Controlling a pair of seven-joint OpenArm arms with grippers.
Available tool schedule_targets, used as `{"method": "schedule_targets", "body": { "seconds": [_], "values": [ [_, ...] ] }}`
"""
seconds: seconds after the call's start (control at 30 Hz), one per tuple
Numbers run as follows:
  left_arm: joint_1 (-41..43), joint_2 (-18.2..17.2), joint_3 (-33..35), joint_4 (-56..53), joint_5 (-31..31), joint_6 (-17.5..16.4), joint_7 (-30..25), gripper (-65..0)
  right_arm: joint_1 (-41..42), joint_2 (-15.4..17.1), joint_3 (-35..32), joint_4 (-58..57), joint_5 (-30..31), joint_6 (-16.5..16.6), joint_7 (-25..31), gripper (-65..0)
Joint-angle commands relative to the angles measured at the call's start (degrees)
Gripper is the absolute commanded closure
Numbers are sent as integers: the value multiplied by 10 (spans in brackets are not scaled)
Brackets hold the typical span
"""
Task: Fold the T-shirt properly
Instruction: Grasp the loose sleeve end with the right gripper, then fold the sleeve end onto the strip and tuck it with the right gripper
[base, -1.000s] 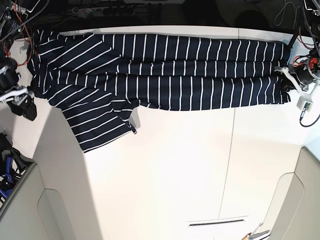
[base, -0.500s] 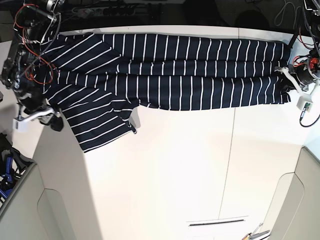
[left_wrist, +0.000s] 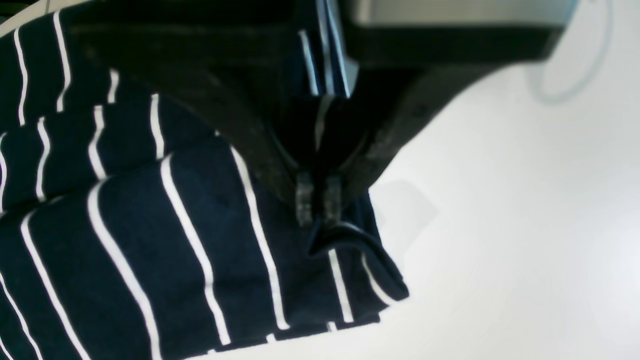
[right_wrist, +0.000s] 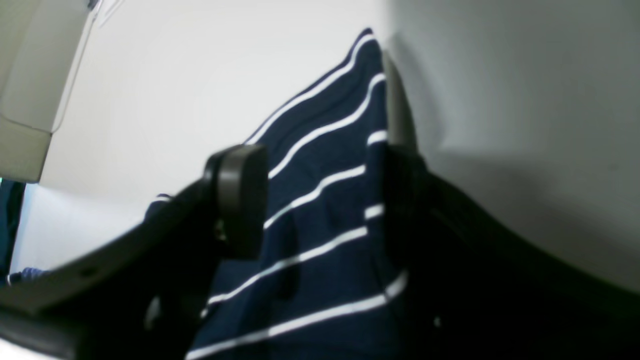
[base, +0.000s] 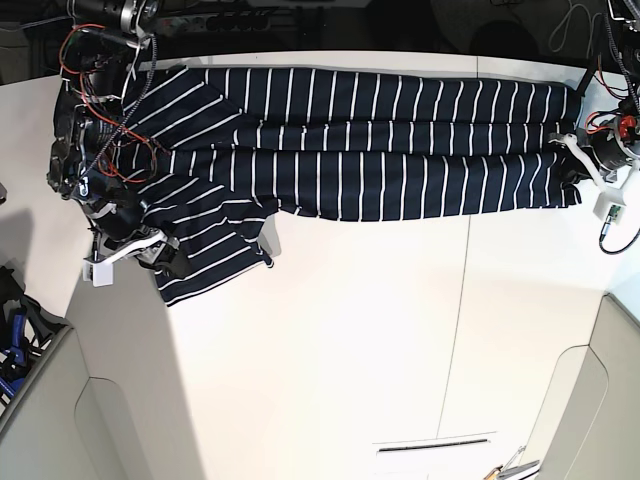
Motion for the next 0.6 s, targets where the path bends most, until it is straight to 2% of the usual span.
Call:
{"method": "schedule_targets", "body": {
  "seconds": [0.0,0.07,0.17,0.3,0.57],
  "values": [
    [-3,-11,-6,8,-4,0,-10,0,9,1,0,7,-2,4,0,-335],
    [-3,-11,-6,8,-4,0,-10,0,9,1,0,7,-3,4,0,-250],
    [-3,-11,-6,8,-4,0,-10,0,9,2,0,17,-3,4,0,0],
    [-3,-11,-6,8,-4,0,-10,0,9,2,1,65,-2,4,-25,0],
    [-4,-12,-10,15,-4,0,-10,0,-15,3,1,250,35,4,-152,0]
  ]
}}
